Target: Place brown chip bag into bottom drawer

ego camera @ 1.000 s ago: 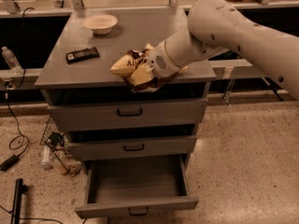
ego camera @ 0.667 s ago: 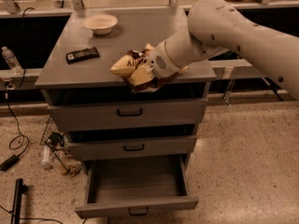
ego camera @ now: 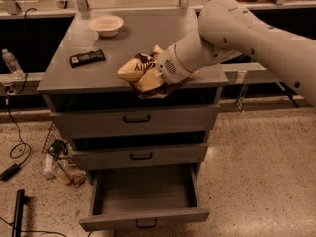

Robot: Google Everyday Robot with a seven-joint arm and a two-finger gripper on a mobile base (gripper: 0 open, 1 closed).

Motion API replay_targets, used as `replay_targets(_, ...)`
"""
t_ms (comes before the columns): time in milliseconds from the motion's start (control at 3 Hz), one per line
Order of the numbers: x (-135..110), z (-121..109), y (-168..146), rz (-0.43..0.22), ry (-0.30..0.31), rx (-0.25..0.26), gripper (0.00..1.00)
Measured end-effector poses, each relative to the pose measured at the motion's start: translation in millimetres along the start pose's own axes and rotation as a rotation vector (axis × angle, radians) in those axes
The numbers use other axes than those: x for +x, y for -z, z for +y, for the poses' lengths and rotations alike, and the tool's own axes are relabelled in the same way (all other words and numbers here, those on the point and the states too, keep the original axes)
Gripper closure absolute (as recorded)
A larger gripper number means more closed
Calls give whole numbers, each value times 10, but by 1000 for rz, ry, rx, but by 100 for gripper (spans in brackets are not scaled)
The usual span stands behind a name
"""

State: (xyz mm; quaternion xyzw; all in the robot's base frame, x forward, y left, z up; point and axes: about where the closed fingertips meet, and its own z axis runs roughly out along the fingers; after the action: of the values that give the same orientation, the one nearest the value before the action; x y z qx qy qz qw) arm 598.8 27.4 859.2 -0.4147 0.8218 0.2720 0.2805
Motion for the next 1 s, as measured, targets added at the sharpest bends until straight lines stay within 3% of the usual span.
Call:
replay_targets(667,-2,1,1,0,0,0,100)
replay_targets(1000,-154,189,465,2,38,127,100)
